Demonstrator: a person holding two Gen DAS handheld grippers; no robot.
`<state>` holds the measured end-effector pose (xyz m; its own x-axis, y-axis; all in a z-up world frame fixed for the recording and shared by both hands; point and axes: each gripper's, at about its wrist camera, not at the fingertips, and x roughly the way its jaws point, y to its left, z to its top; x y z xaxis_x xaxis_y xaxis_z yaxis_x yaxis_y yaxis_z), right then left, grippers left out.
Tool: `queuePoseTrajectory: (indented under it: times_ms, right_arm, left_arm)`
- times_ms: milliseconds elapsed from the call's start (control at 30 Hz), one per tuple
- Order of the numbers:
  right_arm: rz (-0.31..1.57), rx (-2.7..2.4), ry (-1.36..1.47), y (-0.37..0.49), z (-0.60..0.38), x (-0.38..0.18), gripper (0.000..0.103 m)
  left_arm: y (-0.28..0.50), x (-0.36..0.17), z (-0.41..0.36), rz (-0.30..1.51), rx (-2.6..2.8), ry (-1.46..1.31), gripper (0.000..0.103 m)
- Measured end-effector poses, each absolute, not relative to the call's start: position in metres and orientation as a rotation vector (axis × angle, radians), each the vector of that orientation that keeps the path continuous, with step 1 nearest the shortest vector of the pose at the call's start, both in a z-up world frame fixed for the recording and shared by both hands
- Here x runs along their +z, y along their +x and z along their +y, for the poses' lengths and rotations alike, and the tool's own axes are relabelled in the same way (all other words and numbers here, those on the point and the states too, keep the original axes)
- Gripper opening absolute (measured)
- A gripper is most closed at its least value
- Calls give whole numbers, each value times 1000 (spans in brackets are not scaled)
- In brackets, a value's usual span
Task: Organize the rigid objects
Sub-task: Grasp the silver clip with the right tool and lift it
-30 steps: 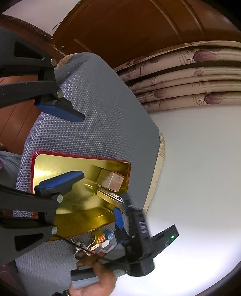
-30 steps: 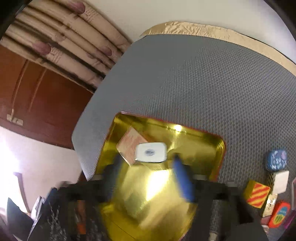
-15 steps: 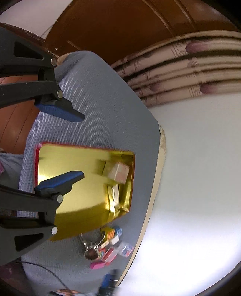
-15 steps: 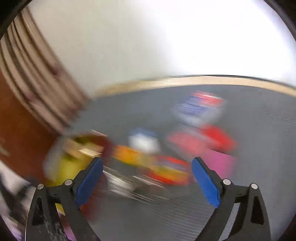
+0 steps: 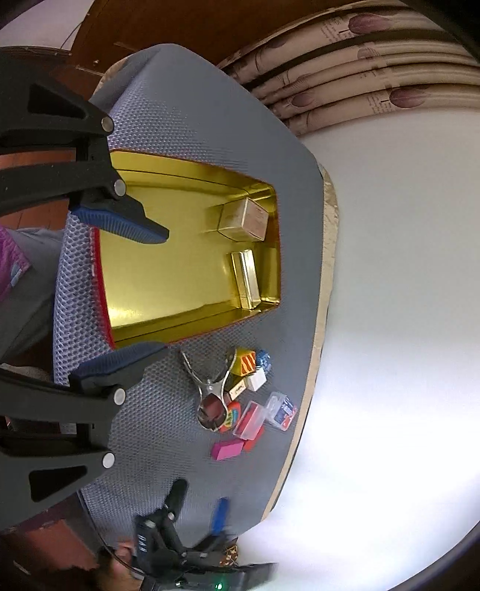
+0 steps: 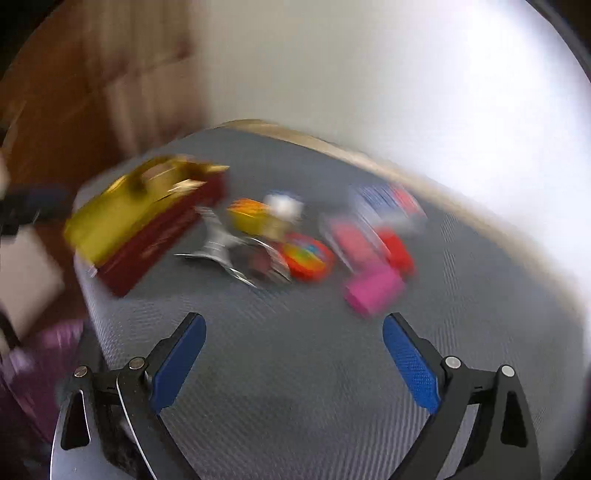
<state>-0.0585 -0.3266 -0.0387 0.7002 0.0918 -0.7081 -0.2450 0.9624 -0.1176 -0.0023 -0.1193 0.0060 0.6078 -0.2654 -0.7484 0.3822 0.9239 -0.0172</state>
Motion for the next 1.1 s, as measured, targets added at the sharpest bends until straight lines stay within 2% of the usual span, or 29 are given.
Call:
queuePoseTrajectory:
  times_ms: [133, 367, 467, 500, 533, 567, 633, 800, 967, 1100]
  right_arm:
    - [747, 230, -681, -34, -251, -48, 101]
    - [806, 283, -1062, 6, -201, -92, 98]
    - [885, 280, -1109, 31, -199, -103, 89]
    - [917, 287, -1109, 32, -205, -103, 83]
    - [968, 306, -1095, 40, -206, -106, 69]
    - [1029, 352, -1040, 48, -208, -105, 62]
    - [1089, 388, -955, 58, -210, -99, 32]
    - [1135, 366, -794, 66, -225, -84, 29]
    - [1079, 325, -406, 32, -281, -42, 29]
    - [1052, 287, -63, -7, -338, -30, 29]
  left_arm:
    - [-6, 5, -109, 815, -339, 156, 56]
    - [-1, 2, -86, 808, -321, 129, 56]
    - [4, -3, -83, 834, -338, 106, 56]
    - [6, -5, -81, 844, -338, 100, 56]
    - [7, -7, -80, 850, -339, 97, 56]
    - [8, -9, -80, 858, -341, 91, 56]
    - [11, -11, -79, 870, -340, 80, 56]
    - [15, -16, -76, 901, -341, 49, 56]
    - [14, -17, -76, 907, -339, 42, 56]
    - [6, -12, -91, 886, -380, 96, 56]
